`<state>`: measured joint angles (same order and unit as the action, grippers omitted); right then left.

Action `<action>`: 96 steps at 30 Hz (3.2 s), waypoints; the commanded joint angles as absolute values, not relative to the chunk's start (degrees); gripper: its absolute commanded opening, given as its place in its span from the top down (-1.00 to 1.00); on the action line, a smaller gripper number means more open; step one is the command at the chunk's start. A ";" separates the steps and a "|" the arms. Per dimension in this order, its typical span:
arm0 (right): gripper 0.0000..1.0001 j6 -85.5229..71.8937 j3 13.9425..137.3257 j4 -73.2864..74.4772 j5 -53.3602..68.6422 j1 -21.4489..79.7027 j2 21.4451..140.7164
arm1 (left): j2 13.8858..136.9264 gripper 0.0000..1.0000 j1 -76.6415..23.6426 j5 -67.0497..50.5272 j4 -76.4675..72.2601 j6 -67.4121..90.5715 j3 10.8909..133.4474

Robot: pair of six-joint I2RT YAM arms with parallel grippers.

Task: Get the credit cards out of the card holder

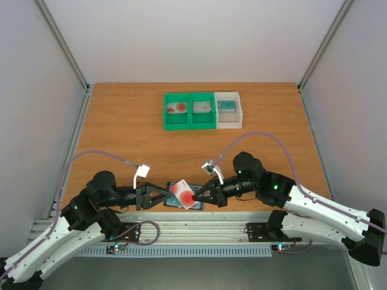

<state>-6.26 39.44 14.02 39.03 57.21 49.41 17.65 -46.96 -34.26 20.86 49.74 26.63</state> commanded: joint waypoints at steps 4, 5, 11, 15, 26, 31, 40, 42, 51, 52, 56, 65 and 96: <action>0.98 -1.93 41.40 18.30 47.31 57.52 47.97 | 20.34 0.18 -47.16 -40.10 23.67 44.39 29.46; 0.98 -2.00 41.44 18.40 47.86 57.49 47.91 | 20.77 0.19 -47.12 -41.09 22.89 44.61 29.44; 0.98 -2.56 41.32 18.19 49.56 57.48 48.12 | 22.57 0.11 -47.13 -42.48 22.38 43.95 29.14; 0.98 -2.56 41.36 18.33 50.38 57.48 48.99 | 23.19 0.19 -47.12 -43.98 19.09 45.39 28.03; 0.98 -2.54 41.60 18.39 50.68 57.48 51.32 | 25.35 0.84 -47.12 -44.91 15.04 46.87 26.64; 0.96 -2.70 41.62 18.43 49.73 57.48 51.16 | 25.31 0.99 -47.15 -43.68 15.88 46.11 26.55; 0.02 -4.22 40.86 20.82 41.73 57.52 47.37 | 24.20 0.99 -47.12 -35.58 18.64 44.55 26.72; -0.21 -4.75 40.91 22.60 35.96 57.48 45.86 | 23.78 0.99 -47.11 -29.91 21.87 43.77 27.33; -0.97 -6.96 39.14 21.94 26.53 57.48 42.02 | 26.39 0.99 -47.14 -7.53 27.21 41.71 30.34; -0.97 -7.21 38.93 21.71 25.86 57.48 41.68 | 27.05 0.99 -47.12 -5.68 27.10 41.50 30.76; -0.97 -8.03 38.13 20.64 24.57 57.48 40.58 | 31.22 0.99 -46.97 2.08 25.66 38.87 32.82; -0.97 -8.62 37.15 20.04 24.49 57.48 39.54 | 43.98 0.99 -42.34 13.78 14.66 36.51 34.77; -0.97 -8.02 40.37 24.37 21.96 57.39 41.69 | 94.75 0.99 -19.78 -1.36 -17.34 37.73 57.93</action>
